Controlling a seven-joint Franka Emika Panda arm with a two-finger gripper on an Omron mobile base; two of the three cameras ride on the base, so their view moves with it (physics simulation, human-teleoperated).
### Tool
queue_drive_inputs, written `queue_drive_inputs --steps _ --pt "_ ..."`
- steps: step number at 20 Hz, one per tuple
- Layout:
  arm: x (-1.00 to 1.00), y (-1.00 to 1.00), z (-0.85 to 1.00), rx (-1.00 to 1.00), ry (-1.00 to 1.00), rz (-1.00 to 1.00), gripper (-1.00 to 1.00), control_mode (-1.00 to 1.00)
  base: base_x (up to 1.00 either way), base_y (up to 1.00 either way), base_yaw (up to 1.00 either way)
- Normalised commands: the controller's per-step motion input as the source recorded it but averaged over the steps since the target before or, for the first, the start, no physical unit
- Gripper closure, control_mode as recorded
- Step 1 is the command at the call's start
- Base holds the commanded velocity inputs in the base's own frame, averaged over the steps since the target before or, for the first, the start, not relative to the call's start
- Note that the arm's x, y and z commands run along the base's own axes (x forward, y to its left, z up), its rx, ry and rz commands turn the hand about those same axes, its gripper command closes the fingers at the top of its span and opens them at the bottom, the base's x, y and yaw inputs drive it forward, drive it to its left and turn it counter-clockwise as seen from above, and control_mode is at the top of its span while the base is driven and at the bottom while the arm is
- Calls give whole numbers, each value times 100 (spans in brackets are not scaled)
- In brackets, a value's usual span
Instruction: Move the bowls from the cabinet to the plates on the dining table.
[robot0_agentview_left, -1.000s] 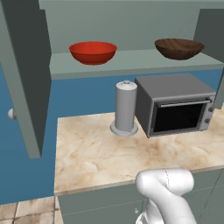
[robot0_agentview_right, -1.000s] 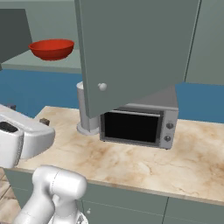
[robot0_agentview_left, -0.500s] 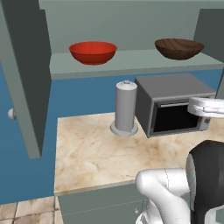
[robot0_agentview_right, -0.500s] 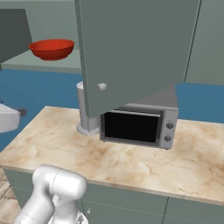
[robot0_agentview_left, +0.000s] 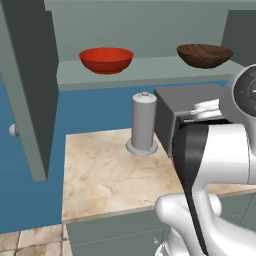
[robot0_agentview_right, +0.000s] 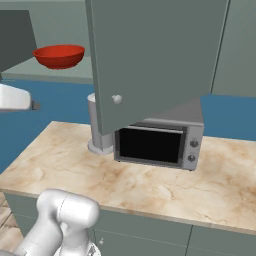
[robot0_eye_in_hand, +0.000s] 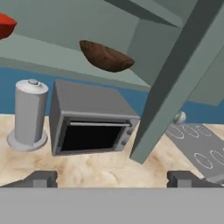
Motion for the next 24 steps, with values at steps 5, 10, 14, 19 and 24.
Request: queue_drive_inputs --steps 5,10,14,19,24 --pt "24 -6 0 -19 2 0 -100 -100 0 0 0" --pt "10 -17 0 -19 6 0 -100 -100 0 0 0" --pt "14 -13 0 -22 14 0 -100 -100 0 0 0" --pt "0 -22 1 -23 19 -5 -100 -100 0 0 0" --pt "5 -30 5 -14 16 -11 -100 -100 0 0 0"
